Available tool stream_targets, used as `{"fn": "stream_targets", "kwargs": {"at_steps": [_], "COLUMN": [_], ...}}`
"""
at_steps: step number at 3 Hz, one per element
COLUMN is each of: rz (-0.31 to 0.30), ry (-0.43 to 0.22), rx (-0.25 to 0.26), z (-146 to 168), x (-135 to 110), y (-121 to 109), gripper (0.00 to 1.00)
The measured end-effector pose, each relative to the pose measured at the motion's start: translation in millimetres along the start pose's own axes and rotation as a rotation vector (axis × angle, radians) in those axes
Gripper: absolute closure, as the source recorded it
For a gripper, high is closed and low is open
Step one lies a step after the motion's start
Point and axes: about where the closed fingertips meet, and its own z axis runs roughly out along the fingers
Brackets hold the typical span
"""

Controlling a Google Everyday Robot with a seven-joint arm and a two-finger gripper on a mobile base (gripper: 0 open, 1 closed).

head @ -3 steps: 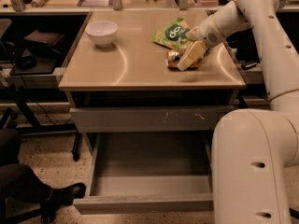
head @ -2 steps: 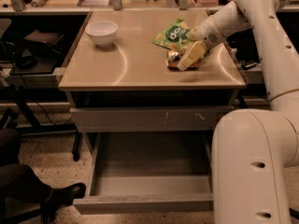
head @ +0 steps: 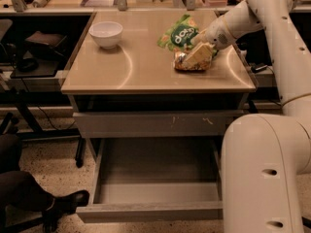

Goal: Place orange can into middle drawer

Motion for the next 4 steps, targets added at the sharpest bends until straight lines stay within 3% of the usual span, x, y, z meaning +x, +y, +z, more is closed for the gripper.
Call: {"fn": "stream_targets", "kwargs": {"at_steps": [2,3,4], "rz": [-0.002,-0.036,-0.067], "ry": [-0.003,-0.03,-0.028], "rx": [0.006,0.076,0.171], "z": [-3,-33,-76], "x": [-3,-19,-44], "y": [-1,-2,7], "gripper": [0.89,1.0,1.0]}}
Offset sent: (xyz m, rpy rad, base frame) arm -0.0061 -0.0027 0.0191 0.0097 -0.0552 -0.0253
